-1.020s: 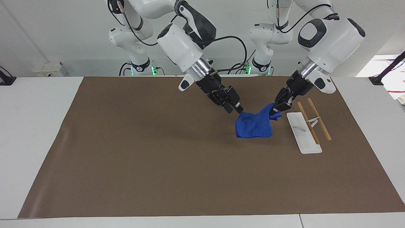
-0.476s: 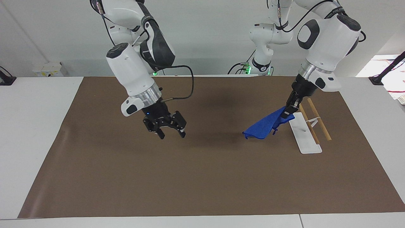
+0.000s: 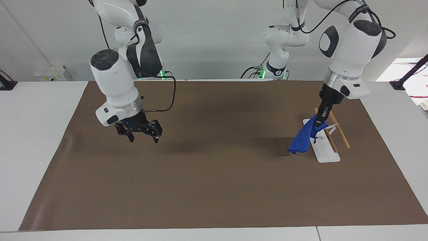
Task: Right arm passes towel to left arm to hang
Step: 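Drape the towel over the rack bar while the right gripper withdraws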
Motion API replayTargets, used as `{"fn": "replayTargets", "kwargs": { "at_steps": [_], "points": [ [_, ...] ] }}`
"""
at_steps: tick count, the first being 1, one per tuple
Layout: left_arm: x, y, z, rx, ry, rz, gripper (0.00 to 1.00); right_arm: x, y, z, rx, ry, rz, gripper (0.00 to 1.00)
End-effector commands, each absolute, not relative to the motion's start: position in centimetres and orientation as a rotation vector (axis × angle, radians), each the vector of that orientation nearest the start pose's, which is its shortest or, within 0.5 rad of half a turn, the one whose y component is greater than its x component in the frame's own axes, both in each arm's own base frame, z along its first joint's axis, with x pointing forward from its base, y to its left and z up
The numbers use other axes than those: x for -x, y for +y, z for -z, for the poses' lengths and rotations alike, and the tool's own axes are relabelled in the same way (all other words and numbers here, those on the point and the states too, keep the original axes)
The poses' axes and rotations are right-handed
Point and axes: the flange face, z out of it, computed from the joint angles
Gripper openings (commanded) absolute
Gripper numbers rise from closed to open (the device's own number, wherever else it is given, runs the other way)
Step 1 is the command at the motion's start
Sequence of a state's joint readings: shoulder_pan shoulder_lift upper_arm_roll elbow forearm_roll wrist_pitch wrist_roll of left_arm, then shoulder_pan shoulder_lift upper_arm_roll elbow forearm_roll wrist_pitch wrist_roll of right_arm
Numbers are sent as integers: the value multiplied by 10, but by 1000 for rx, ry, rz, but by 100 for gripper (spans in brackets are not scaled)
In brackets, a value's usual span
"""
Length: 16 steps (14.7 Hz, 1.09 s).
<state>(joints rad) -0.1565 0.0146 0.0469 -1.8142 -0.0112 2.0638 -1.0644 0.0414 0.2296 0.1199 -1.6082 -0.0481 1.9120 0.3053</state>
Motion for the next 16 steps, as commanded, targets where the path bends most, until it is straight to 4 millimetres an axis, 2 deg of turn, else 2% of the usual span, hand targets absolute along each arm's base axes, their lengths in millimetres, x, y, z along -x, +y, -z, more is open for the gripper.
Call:
{"fn": "replayTargets", "kwargs": {
  "at_steps": [1, 3, 5, 6, 8, 9, 11, 13, 16],
  "points": [
    [-575, -24, -544, 2845, -1556, 373, 0, -604, 60, -544, 3174, 228, 89, 100],
    [-564, 11, -541, 2790, -1639, 372, 0, -583, 45, -574, 3171, 249, 66, 100],
    [-545, 53, -539, 2725, -1746, 417, 0, -559, 40, -603, 3167, 270, -12, 100],
    [-536, 73, -538, 2693, -1794, 448, 0, -552, 39, -612, 3173, 263, -58, 100],
    [-527, 95, -540, 2654, -1851, 491, 0, -550, 29, -607, 3176, 201, -97, 100],
    [-526, 100, -542, 2647, -1861, 501, 0, -549, 21, -608, 3171, 212, -111, 100],
    [-524, 104, -543, 2640, -1872, 520, 0, -547, 27, -603, 3163, 197, -112, 100],
    [-518, 115, -536, 2651, -1842, 546, 0, -543, 30, -600, 3164, 204, -90, 100],
    [-517, 115, -514, 2700, -1742, 498, 0, -543, 31, -600, 3147, 230, -92, 100]
  ]
}}
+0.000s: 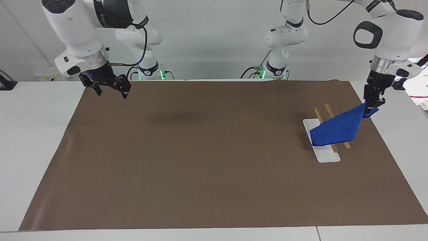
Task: Right arm passes towel to left arm to hang
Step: 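Drape the towel over the rack bar while the right gripper withdraws, then open the left gripper and release the towel onto the rack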
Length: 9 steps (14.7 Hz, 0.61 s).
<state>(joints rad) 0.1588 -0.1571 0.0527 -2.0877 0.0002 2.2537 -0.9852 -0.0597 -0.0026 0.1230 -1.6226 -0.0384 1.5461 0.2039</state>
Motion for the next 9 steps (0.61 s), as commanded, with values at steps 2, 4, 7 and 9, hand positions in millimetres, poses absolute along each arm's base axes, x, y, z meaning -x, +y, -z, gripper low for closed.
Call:
{"fn": "replayTargets", "kwargs": {
  "at_steps": [2, 4, 7, 9],
  "points": [
    [-516, 117, -501, 2711, -1710, 460, 0, -543, 32, -600, 3134, 278, -99, 100],
    [-505, 135, -482, 2700, -1700, 406, 0, -543, 34, -600, 3134, 268, -89, 100],
    [-496, 155, -465, 2685, -1704, 409, 0, -545, 19, -610, 3140, 141, -118, 100],
    [-496, 163, -456, 2671, -1720, 390, 0, -547, 1, -609, 3139, 125, -125, 100]
  ]
}}
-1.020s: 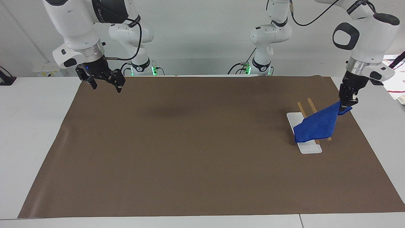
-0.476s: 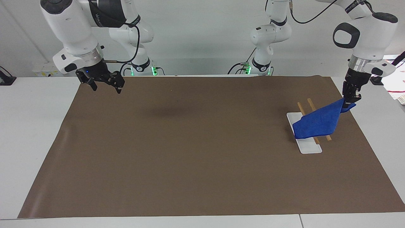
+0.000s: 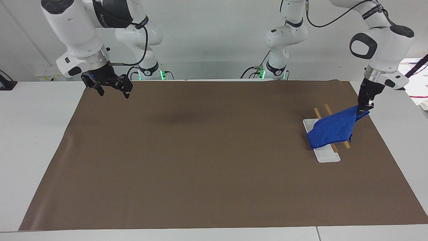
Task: Right arm passes towel to left arm to hang
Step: 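Open the left gripper and release the towel onto the rack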
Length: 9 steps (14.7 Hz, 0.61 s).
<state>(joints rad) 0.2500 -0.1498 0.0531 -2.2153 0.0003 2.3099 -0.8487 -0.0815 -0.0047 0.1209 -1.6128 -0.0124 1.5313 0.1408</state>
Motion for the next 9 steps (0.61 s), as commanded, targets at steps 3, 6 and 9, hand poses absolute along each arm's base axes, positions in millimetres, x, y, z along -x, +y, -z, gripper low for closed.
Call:
{"fn": "replayTargets", "kwargs": {
  "at_steps": [3, 6, 9],
  "points": [
    [-496, 164, -445, 2667, -1725, 357, 0, -548, -9, -610, 3142, 147, -108, 100],
    [-498, 167, -440, 2662, -1740, 345, 0, -548, -15, -609, 3137, 157, -113, 100],
    [-505, 168, -448, 2665, -1736, 365, 100, -552, -8, -614, 3147, 102, -103, 100]
  ]
}}
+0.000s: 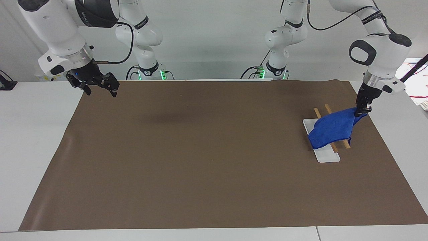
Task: Right arm passes towel to left arm to hang
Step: 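Open the left gripper and release the towel onto the rack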
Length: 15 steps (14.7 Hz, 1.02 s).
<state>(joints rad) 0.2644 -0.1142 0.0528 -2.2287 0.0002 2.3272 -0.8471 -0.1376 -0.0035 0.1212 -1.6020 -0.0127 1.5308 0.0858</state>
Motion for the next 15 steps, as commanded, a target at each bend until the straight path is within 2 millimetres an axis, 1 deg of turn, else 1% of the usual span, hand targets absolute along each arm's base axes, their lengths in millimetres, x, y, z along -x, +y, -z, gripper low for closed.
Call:
{"fn": "replayTargets", "kwargs": {
  "at_steps": [1, 2, 5, 7, 8, 9, 11, 13, 14, 15],
  "points": [
    [-514, 166, -455, 2673, -1727, 384, 100, -552, -6, -613, 3149, 68, -111, 100],
    [-522, 162, -466, 2684, -1714, 412, 100, -552, -5, -613, 3147, 61, -111, 100],
    [-541, 128, -499, 2756, -1614, 458, 100, -549, 3, -613, 3146, 48, -116, 100],
    [-554, 91, -517, 2844, -1467, 498, 100, -549, 4, -613, 3146, 51, -116, 100],
    [-558, 73, -520, 2895, -1359, 492, 100, -549, 3, -613, 3146, 51, -113, 100],
    [-560, 55, -524, 2953, -1214, 486, 100, -549, 3, -613, 3146, 53, -113, 100],
    [-563, 30, -523, 3039, -918, 444, 100, -550, 4, -613, 3146, 51, -113, 100],
    [-564, 1, -526, 3103, -599, 401, 100, -549, 4, -613, 3146, 51, -113, 100],
    [-564, -7, -527, 3118, -483, 359, 100, -549, 4, -612, 3146, 58, -116, 100],
    [-567, -11, -535, 3125, -392, 311, 100, -547, 6, -609, 3149, 89, -118, 100]
  ]
}}
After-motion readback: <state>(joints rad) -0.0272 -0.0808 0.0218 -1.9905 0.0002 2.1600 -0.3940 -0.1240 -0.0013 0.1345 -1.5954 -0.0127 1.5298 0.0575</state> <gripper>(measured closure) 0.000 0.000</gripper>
